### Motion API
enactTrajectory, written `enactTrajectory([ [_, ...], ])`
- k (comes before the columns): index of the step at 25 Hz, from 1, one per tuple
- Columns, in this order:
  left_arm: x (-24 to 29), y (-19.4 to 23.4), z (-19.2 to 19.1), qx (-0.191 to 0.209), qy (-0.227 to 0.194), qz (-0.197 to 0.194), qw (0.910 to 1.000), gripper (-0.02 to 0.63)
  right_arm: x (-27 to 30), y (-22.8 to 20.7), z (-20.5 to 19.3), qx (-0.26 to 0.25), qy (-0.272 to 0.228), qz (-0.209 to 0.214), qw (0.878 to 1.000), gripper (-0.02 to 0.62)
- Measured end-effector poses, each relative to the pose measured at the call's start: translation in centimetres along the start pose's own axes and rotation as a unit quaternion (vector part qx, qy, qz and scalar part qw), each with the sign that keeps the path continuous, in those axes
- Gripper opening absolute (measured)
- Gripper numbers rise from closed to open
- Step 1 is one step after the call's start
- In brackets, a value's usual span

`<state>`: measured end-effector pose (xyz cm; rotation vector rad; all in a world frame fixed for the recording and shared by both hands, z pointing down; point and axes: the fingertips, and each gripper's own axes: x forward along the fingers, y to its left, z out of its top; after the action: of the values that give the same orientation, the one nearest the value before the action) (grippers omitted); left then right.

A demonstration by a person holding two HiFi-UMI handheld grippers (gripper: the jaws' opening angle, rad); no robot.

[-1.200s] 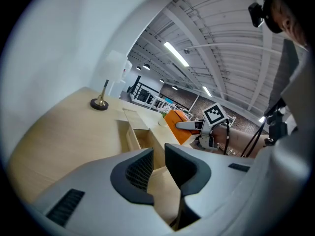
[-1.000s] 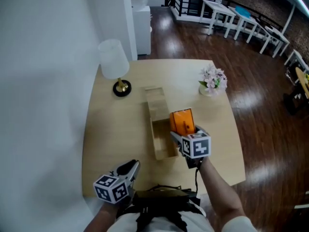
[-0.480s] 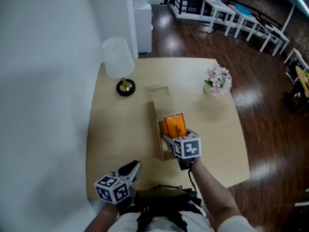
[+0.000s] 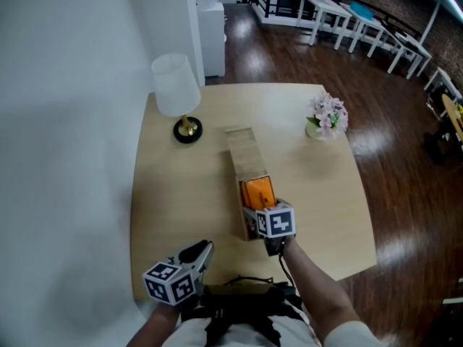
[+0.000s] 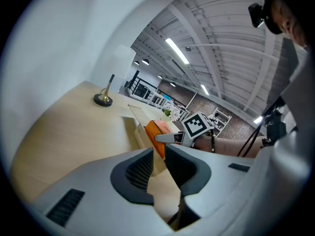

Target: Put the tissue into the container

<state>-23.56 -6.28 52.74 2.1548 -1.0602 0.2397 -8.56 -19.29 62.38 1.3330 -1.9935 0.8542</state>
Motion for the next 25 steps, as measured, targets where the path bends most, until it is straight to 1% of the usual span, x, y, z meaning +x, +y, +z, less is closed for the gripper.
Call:
enactTrajectory([
  [4, 0.0, -0.1, -0.1, -0.002, 0.002, -0.001, 1.0, 0.075, 0.6, 0.2, -0.2, -0.008, 0.001, -0.002, 1.0, 0.454],
  [8, 0.0, 0.0, -0.1, -0.001, 0.004, 0.001, 1.0, 0.075, 1.2, 0.7, -0.1, -0.029, -0.011, -0.025, 0.999, 0.455],
  [11, -0.1, 0.0, -0.1, 0.001, 0.004, 0.001, 1.0, 0.075, 1.6, 0.9, -0.3, -0.043, -0.005, -0.033, 0.999, 0.456],
  [17, -0.1, -0.2, 0.0, 0.001, 0.004, 0.0, 1.0, 0.075, 1.6, 0.6, -0.5, -0.031, -0.002, -0.031, 0.999, 0.456],
  [25, -0.1, -0.7, -0.1, 0.007, 0.005, -0.003, 1.0, 0.075, 1.5, 1.4, -0.7, -0.025, 0.01, -0.012, 1.0, 0.456],
])
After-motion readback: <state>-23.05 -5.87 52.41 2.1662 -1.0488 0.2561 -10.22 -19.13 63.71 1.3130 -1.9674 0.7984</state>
